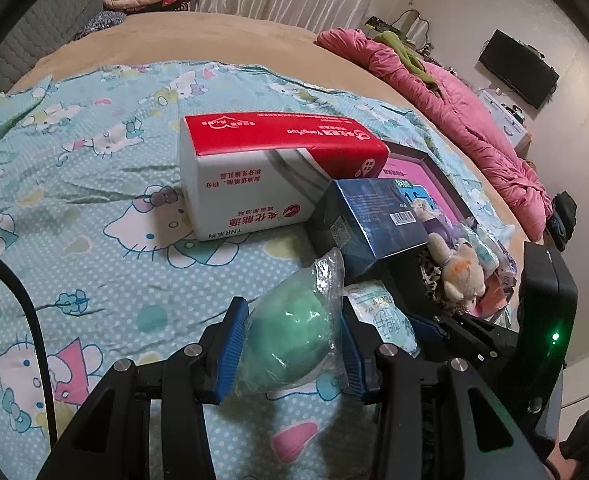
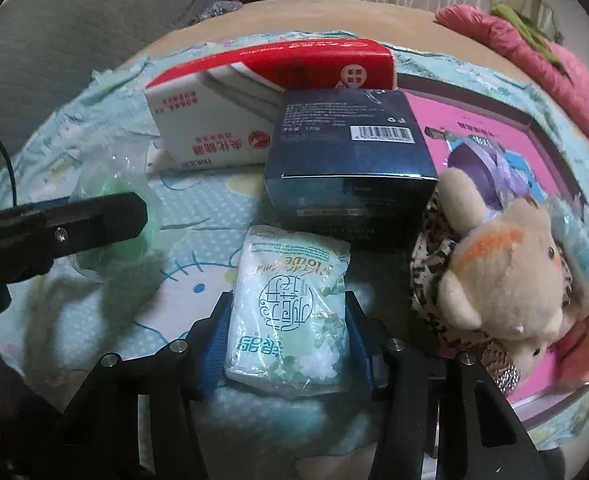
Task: Organize soft objects
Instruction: 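Grasp the green mesh-bagged ball with left tool while right tool grasps the pale green wipes pack, then lift the ball and wipes pack and carry both over the book box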
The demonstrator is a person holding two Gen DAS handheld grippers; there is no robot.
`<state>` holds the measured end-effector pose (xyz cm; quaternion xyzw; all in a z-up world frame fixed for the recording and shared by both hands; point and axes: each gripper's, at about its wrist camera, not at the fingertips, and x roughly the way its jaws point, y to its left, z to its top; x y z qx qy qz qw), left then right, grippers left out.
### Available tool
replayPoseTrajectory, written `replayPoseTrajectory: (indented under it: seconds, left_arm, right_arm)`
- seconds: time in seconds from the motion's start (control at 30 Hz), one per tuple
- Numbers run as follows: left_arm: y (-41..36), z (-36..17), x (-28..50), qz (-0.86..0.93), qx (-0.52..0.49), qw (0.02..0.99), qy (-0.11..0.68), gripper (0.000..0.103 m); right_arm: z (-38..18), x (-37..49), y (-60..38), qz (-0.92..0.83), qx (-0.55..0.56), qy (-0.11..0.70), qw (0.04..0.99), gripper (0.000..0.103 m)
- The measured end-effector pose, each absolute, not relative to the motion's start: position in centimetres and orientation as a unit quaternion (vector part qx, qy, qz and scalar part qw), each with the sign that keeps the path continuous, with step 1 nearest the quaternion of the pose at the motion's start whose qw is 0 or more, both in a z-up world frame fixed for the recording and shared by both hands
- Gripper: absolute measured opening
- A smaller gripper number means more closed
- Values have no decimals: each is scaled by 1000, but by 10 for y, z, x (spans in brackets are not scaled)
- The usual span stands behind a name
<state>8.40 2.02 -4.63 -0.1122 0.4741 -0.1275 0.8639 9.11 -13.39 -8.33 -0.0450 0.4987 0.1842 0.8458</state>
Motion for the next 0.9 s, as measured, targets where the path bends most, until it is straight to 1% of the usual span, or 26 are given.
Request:
replayPoseTrajectory:
  seconds: [0.13, 0.3, 0.9]
  left_arm:
    - [18, -42, 78, -116, -97, 867, 474, 44]
    - [16, -36, 72, -103, -87, 871, 473, 44]
    - [16, -14, 55, -67, -69, 881, 464, 44]
  right_arm:
    - [-75, 82, -139, 212, -21, 499, 840, 51]
    - [-65, 68, -136, 239, -20, 486, 840, 50]
    - [-34, 52, -156, 266, 13, 444, 856, 50]
